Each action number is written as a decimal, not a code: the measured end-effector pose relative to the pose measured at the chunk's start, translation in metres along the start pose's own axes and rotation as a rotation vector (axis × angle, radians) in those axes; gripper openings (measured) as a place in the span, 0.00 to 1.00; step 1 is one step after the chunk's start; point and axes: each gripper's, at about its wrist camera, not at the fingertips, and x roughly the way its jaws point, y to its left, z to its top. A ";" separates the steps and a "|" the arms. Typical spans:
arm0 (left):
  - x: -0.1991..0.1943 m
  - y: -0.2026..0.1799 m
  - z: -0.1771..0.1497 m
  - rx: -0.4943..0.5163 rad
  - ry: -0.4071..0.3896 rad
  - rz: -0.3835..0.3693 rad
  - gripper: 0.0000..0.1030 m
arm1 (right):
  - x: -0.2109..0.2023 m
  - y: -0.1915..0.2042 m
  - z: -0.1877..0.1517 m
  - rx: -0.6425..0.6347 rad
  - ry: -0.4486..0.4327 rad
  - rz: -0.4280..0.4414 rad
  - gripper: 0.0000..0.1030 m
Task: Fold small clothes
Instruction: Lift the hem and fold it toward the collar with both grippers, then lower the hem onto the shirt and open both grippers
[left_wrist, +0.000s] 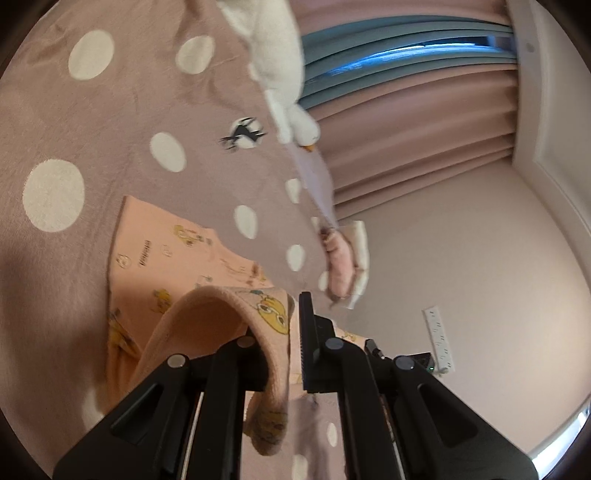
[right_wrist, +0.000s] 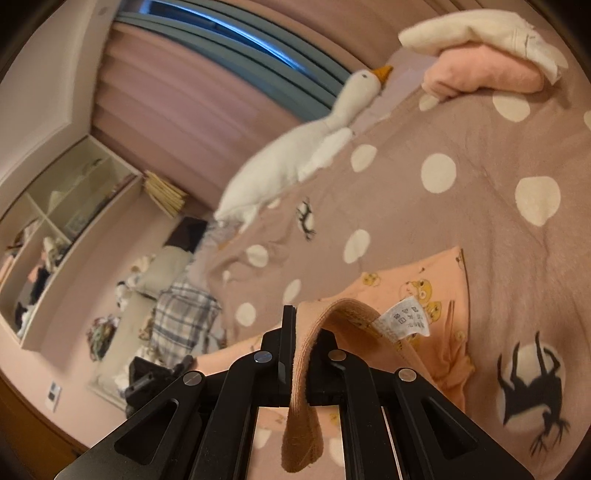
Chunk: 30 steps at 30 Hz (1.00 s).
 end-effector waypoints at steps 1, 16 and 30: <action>0.007 0.008 0.004 -0.013 0.008 0.020 0.05 | 0.006 -0.004 0.002 0.006 0.011 -0.012 0.05; 0.070 0.083 0.056 -0.137 0.065 0.402 0.12 | 0.077 -0.090 0.025 0.207 0.149 -0.314 0.11; 0.038 0.018 -0.001 0.344 0.191 0.548 0.28 | 0.034 -0.021 -0.017 -0.281 0.247 -0.336 0.31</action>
